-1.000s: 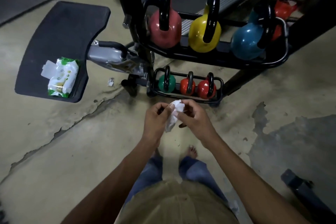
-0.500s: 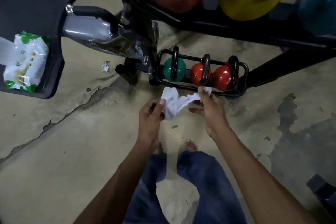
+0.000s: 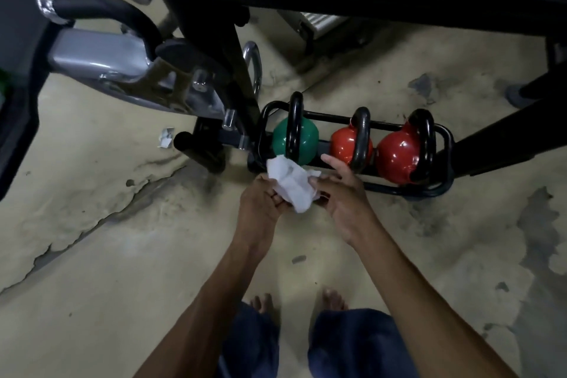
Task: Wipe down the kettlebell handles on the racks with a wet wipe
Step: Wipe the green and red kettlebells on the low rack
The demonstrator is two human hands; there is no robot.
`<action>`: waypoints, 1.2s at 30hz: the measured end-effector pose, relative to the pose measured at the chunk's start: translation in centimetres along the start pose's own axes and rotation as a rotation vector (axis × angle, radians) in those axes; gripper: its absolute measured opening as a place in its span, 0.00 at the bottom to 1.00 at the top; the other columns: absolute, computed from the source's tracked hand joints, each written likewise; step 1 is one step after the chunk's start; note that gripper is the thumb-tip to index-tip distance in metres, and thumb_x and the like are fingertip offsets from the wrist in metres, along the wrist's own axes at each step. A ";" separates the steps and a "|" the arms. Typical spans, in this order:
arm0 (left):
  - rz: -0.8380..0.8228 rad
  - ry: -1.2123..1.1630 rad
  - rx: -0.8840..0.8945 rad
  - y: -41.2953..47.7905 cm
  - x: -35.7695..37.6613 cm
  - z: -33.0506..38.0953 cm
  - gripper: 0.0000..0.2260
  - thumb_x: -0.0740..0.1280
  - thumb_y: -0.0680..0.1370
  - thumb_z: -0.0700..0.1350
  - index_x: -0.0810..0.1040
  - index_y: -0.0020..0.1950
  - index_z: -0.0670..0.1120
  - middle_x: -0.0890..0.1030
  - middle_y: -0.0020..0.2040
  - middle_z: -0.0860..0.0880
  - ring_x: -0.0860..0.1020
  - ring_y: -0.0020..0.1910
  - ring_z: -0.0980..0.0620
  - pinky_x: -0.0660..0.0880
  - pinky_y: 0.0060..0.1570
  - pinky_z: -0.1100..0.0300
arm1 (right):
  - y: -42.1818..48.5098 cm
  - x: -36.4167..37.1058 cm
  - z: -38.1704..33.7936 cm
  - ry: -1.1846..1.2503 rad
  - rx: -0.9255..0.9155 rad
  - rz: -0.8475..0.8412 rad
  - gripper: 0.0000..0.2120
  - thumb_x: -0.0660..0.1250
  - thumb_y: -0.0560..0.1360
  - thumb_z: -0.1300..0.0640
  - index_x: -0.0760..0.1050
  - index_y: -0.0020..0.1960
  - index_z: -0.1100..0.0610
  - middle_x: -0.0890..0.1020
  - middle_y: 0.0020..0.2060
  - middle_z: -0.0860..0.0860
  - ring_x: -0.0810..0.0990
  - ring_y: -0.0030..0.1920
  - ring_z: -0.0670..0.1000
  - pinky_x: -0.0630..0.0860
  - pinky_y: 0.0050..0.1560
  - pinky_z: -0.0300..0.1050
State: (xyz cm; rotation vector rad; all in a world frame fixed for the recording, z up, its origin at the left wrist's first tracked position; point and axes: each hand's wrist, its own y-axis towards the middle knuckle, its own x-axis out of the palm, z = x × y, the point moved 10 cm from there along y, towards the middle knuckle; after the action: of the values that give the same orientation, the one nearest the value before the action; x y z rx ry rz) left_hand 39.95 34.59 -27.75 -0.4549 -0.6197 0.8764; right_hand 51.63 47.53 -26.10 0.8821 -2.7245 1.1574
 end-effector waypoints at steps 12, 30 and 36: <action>-0.296 0.380 0.247 9.1 2.9 2.7 0.03 0.74 0.77 0.46 0.84 0.46 0.47 0.83 0.44 0.46 0.80 0.46 0.48 0.76 0.49 0.53 | 7.4 2.1 -4.3 -0.488 -0.446 -0.214 0.15 0.73 0.76 0.67 0.83 0.60 0.54 0.86 0.51 0.49 0.86 0.49 0.47 0.81 0.46 0.41; -0.391 0.532 0.556 9.4 4.4 2.9 0.09 0.75 0.78 0.43 0.84 0.56 0.42 0.86 0.50 0.44 0.84 0.47 0.49 0.79 0.46 0.55 | 8.1 2.1 -4.7 -0.645 -0.729 -0.205 0.09 0.66 0.84 0.57 0.79 0.48 0.60 0.80 0.35 0.51 0.77 0.36 0.48 0.73 0.36 0.43; -0.294 0.430 0.472 9.2 3.4 2.6 0.07 0.72 0.79 0.41 0.80 0.45 0.39 0.81 0.35 0.48 0.77 0.30 0.56 0.71 0.29 0.65 | 7.1 -2.2 -6.2 -0.671 -0.906 0.281 0.05 0.72 0.79 0.58 0.78 0.54 0.53 0.82 0.47 0.47 0.81 0.43 0.41 0.76 0.42 0.35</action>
State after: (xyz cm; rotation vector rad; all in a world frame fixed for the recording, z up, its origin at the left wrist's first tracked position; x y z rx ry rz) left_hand 34.65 42.88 -30.35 -0.1092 -0.0696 0.5898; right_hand 48.69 56.75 -26.77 0.8187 -3.3741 -0.5409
